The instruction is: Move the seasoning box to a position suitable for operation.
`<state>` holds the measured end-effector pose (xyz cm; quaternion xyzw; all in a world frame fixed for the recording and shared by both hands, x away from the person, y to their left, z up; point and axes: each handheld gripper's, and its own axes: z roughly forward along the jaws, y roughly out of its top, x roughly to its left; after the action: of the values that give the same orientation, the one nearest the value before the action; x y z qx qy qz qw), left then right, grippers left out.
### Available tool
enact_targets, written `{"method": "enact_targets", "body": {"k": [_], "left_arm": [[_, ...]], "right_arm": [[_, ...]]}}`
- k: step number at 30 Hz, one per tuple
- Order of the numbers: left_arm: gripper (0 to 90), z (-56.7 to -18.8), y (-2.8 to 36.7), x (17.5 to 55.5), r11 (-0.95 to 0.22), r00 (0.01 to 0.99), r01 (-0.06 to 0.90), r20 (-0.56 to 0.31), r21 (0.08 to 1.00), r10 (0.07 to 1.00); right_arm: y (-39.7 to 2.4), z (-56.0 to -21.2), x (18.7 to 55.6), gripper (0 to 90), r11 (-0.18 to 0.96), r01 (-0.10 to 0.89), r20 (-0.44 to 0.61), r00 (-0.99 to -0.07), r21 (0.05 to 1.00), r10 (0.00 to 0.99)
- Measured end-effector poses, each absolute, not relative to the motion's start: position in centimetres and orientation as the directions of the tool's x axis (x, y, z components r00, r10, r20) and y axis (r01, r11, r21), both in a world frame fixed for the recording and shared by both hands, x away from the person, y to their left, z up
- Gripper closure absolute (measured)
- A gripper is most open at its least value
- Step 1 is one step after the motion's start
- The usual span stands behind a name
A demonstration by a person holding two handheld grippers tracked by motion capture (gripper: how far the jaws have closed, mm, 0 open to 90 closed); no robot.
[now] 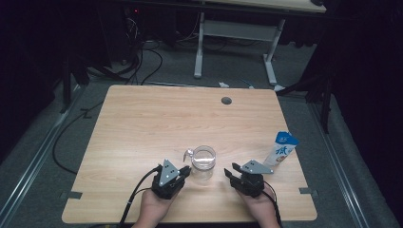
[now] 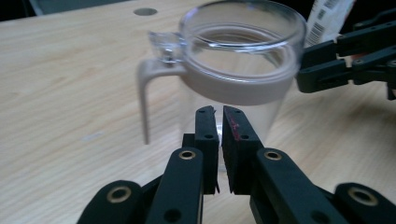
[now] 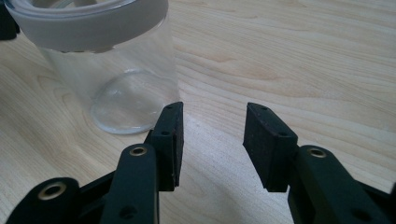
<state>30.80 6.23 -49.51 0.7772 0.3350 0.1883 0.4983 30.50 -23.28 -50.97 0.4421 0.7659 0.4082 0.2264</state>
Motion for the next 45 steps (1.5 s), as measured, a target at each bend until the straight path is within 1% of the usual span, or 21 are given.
{"method": "enact_targets", "body": {"k": [2,4,6,8,9,11,13,16,17,18,19,22,25,27,29,34,40,45], "left_arm": [[80.9,-49.1,6.9,31.1,-0.277,0.689,0.330,-0.030,0.903,0.724],[77.2,-48.8,7.3,31.5,-0.274,0.674,0.345,-0.034,0.898,0.738],[76.7,-48.4,7.6,32.0,-0.273,0.661,0.347,-0.028,0.897,0.750],[75.8,-47.9,7.8,32.3,-0.270,0.645,0.343,-0.016,0.900,0.764],[74.9,-47.8,7.8,32.6,-0.264,0.640,0.346,-0.020,0.900,0.768],[74.6,-47.5,7.7,33.0,-0.263,0.631,0.347,-0.016,0.900,0.776],[72.8,-47.3,7.7,33.4,-0.256,0.630,0.351,-0.025,0.900,0.776],[73.1,-47.0,7.5,33.9,-0.243,0.633,0.338,-0.028,0.909,0.773],[73.1,-46.9,7.4,34.0,-0.237,0.634,0.339,-0.035,0.911,0.773],[73.3,-46.8,7.3,34.2,-0.226,0.641,0.340,-0.049,0.913,0.766],[74.4,-46.8,7.2,34.4,-0.218,0.646,0.344,-0.062,0.913,0.761],[81.2,-46.6,6.5,34.9,-0.221,0.644,0.342,-0.056,0.913,0.763],[84.4,-46.3,6.1,35.1,-0.203,0.634,0.331,-0.058,0.921,0.771],[86.0,-46.1,5.8,35.2,-0.195,0.632,0.329,-0.062,0.924,0.773],[87.4,-46.0,5.5,35.3,-0.199,0.633,0.328,-0.059,0.923,0.772],[88.8,-46.0,4.7,35.2,-0.224,0.648,0.321,-0.041,0.920,0.760],[89.4,-46.1,4.4,35.1,-0.245,0.649,0.317,-0.021,0.916,0.761],[90.0,-46.2,4.2,35.0,-0.249,0.654,0.312,-0.017,0.917,0.756]], "right_arm": [[-23.1,-50.9,30.5,57.9,0.281,0.491,0.016,-0.516,0.825,0.856],[-22.8,-50.6,30.3,58.3,0.295,0.473,-0.005,-0.524,0.830,0.852],[-22.6,-50.2,30.4,58.3,0.300,0.467,0.004,-0.546,0.832,0.838],[-22.2,-49.7,30.7,58.5,0.314,0.459,-0.010,-0.553,0.831,0.833],[-22.1,-49.5,30.9,59.2,0.316,0.453,-0.016,-0.552,0.833,0.834],[-22.0,-49.1,31.5,59.5,0.298,0.453,0.004,-0.554,0.841,0.832],[-21.8,-49.0,32.2,59.5,0.301,0.454,-0.006,-0.546,0.838,0.838],[-21.5,-49.0,32.9,62.4,0.329,0.441,-0.043,-0.543,0.835,0.839],[-21.6,-49.1,33.1,63.6,0.323,0.445,-0.039,-0.538,0.835,0.842],[-21.6,-49.2,33.2,64.0,0.321,0.449,-0.032,-0.541,0.834,0.840],[-21.7,-49.2,33.2,66.8,0.323,0.450,-0.031,-0.544,0.833,0.838],[-22.0,-49.3,32.9,72.6,0.308,0.442,-0.012,-0.557,0.842,0.830],[-22.0,-49.4,32.5,77.2,0.321,0.430,-0.031,-0.558,0.844,0.829],[-22.1,-49.4,32.4,79.7,0.318,0.427,-0.025,-0.566,0.846,0.824],[-22.2,-49.4,32.3,80.9,0.309,0.429,-0.012,-0.568,0.849,0.823],[-22.1,-49.3,32.0,80.9,0.311,0.413,-0.023,-0.570,0.856,0.821],[-22.3,-49.0,31.9,81.8,0.293,0.409,-0.010,-0.568,0.864,0.823],[-22.3,-48.9,31.8,88.4,0.286,0.404,-0.002,-0.574,0.869,0.819]]}}
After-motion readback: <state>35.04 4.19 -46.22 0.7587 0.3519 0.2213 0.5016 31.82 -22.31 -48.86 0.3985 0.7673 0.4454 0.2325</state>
